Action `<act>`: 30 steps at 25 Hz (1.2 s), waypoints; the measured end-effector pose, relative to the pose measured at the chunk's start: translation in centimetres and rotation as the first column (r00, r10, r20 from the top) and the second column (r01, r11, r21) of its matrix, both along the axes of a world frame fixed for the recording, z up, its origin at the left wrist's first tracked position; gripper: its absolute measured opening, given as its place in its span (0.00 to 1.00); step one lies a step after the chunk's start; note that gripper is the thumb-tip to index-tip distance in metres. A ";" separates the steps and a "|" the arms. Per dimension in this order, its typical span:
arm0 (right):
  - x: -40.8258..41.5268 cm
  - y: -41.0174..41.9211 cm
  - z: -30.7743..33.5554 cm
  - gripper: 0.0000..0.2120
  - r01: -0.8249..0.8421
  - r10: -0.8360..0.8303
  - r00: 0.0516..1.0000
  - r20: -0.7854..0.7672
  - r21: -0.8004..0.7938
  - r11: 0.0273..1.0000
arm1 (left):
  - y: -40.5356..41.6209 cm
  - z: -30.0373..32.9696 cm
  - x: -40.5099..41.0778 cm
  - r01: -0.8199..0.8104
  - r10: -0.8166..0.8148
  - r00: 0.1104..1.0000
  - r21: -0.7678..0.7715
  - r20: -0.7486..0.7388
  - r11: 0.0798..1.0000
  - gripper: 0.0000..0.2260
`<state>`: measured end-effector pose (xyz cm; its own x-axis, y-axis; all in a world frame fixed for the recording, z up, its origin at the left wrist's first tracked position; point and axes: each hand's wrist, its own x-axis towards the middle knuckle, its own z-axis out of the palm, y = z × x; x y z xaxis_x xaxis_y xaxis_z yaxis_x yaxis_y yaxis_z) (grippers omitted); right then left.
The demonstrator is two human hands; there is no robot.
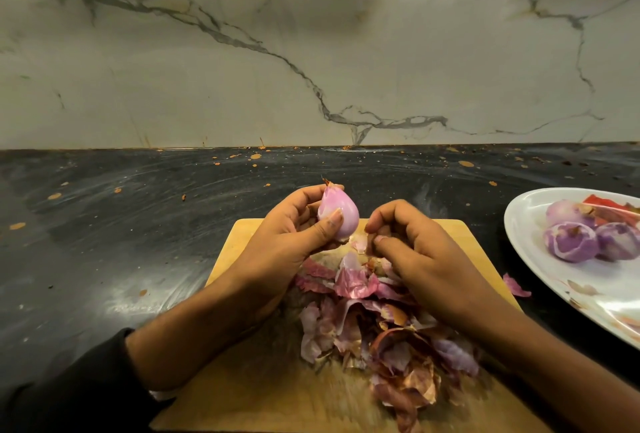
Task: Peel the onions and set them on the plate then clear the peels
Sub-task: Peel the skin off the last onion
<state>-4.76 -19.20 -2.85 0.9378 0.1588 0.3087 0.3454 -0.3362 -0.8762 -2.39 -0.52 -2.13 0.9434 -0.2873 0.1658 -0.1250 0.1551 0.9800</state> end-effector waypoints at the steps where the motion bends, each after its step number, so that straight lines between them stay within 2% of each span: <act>1: 0.0 0.0 -0.1 0.11 -0.006 0.006 1.000 -0.003 -0.010 1.000 | 0.0 0.0 0.0 0.002 -0.002 1.000 -0.002 0.008 1.000 0.19; 6: -0.2 -0.1 0.2 0.13 0.018 -0.018 1.000 0.023 0.003 1.000 | 0.0 -0.1 0.1 0.010 -0.009 1.000 -0.010 0.018 1.000 0.19; 13: -0.5 -0.2 0.5 0.08 0.000 -0.001 1.000 0.028 0.041 0.999 | 0.2 -0.3 0.3 0.009 -0.009 1.000 -0.014 0.007 1.000 0.19; 19: -0.6 0.1 0.6 0.16 -0.006 0.008 0.998 0.068 -0.036 0.999 | 0.2 -0.5 0.4 -0.006 0.006 0.999 -0.005 0.039 1.000 0.20; 22: -0.6 -0.2 0.5 0.11 -0.015 0.015 0.998 0.058 0.003 1.000 | 0.2 -0.6 0.4 -0.007 0.007 0.999 -0.018 0.039 1.000 0.20; 25: -0.4 -0.3 0.5 0.06 0.063 -0.066 0.992 0.108 0.028 0.998 | 0.2 -0.5 0.4 -0.004 0.004 0.998 -0.002 0.067 1.000 0.20; 27: -0.3 -0.4 0.6 0.10 0.110 -0.112 0.983 0.148 0.018 0.994 | 0.2 -0.3 0.3 -0.009 0.005 0.995 0.036 0.105 0.999 0.20; 30: -0.2 -0.3 0.7 0.20 0.051 -0.054 0.994 0.096 0.042 0.998 | 0.2 0.0 0.1 -0.023 0.009 0.988 0.092 0.153 0.995 0.19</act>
